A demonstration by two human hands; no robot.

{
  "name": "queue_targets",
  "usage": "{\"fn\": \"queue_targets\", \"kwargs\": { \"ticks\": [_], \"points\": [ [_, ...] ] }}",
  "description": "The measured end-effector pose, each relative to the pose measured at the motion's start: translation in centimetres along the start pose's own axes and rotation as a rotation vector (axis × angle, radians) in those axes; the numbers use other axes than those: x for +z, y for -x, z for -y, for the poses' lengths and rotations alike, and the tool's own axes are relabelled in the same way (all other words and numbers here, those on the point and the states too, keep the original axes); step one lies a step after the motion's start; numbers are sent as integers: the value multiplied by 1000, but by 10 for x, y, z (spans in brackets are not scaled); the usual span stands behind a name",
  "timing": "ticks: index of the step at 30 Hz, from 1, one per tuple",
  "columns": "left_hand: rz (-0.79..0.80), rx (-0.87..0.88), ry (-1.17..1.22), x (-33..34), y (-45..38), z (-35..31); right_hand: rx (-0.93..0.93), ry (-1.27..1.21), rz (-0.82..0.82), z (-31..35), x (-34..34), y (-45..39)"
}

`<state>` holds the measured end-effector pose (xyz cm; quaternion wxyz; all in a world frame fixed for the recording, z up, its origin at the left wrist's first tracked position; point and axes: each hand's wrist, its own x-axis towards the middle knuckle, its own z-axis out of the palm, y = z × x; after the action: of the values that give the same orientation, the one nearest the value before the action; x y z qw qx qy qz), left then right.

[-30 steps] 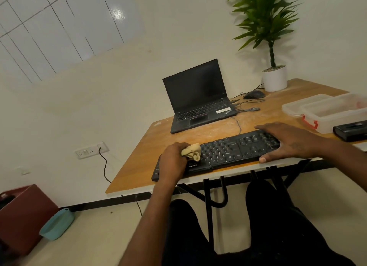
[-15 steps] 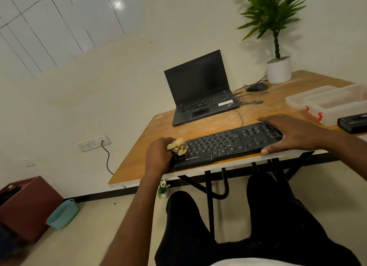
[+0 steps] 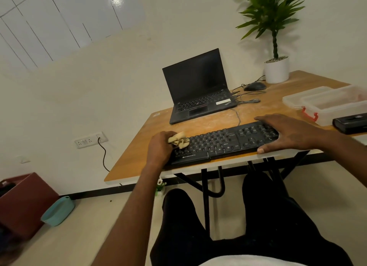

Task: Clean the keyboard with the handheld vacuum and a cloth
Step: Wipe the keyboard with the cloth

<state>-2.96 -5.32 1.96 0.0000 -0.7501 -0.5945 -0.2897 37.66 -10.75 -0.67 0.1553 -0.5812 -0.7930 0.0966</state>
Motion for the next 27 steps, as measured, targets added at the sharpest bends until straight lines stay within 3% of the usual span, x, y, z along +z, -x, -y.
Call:
{"fn": "queue_targets", "kwargs": {
  "ticks": [4,12,21,27],
  "points": [
    [-23,-48,0,-3,0,7,-5,6,1,2,-1,-2],
    [18,82,77,25,-12,-47,-14,2,-10,-3,1,-3],
    [39,-92,-34,-7,-22,18,-31,-1,-10,-5,3,-5],
    [43,-4,55,17,-26,-26,-42,-38,72,-13,-4,-10]
  ]
}}
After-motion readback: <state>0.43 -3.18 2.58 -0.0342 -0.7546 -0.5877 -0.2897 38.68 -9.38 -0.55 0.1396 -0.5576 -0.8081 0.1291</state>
